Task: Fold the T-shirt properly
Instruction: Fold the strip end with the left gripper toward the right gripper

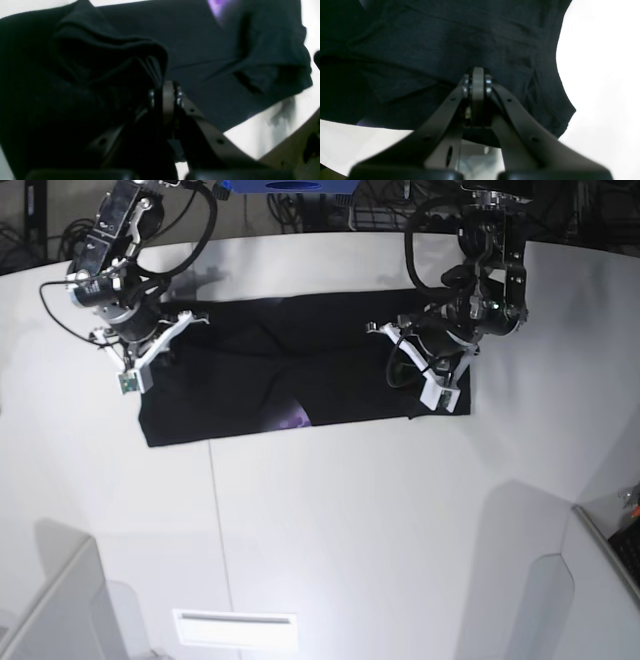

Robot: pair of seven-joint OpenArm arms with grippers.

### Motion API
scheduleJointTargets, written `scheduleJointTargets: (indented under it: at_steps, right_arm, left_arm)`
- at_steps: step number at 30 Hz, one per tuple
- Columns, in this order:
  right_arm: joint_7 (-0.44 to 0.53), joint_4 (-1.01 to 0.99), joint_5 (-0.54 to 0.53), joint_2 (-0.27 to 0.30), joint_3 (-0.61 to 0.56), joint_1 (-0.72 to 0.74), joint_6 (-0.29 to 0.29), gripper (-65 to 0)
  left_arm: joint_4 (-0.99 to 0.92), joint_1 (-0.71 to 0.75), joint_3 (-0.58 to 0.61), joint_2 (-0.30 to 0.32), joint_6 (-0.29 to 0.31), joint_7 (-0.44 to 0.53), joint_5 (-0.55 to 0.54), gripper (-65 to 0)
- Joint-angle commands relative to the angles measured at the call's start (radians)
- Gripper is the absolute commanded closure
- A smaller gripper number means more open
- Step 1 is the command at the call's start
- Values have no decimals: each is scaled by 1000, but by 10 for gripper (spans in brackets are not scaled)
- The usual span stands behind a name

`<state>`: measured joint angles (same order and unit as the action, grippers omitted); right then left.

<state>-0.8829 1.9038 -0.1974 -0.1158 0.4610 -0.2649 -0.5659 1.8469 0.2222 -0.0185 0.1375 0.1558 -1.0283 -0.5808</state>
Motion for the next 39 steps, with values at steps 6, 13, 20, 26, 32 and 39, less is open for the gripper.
scheduleJointTargets:
  at_steps: [6,13,20,26,32,39]
  right_arm:
    - [21,20,-9,5,3,11,-1,0]
    - [21,20,-9,5,3,11,-1,0]
    - [21,20,-9,5,3,11,-1,0]
    - [21,20,-9,5,3,11,-1,0]
    - [21,20,-9,5,3,11,-1,0]
    - [21,20,-9,5,3,11,-1,0]
  left_arm:
    - [20,-7,9,-17,0,15,-14,0]
    - [20,-13,9,-25,0,15,-14,0]
    - [12,-30,19,-48,0,15,-12,0]
    - [10,-43,73,-51,-20,15,-9,0]
    - [9,-60,78,-52,-54,15,-15,0]
    - [9,-68,79,-52,-54,15,-15,0]
